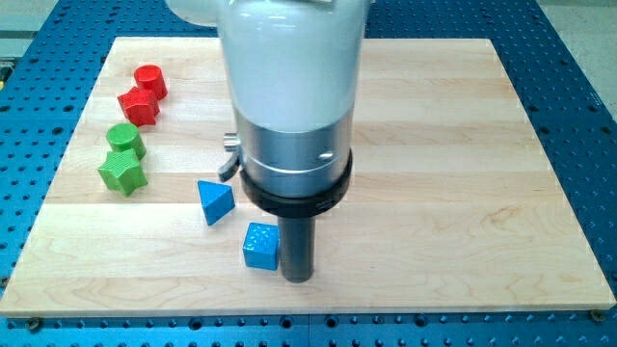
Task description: Move the cube below the triangle
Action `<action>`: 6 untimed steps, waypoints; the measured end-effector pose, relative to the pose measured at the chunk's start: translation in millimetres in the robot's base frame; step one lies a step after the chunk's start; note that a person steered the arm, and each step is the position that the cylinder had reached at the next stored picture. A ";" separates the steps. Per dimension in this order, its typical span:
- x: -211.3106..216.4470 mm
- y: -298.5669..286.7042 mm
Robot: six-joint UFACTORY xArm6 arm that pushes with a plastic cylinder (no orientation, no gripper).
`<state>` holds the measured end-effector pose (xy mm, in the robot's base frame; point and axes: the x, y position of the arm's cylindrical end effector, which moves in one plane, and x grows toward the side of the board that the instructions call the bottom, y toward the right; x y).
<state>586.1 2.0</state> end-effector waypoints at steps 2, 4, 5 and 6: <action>-7.2 -16.2; 6.2 -67.9; 25.3 -69.5; -36.5 22.3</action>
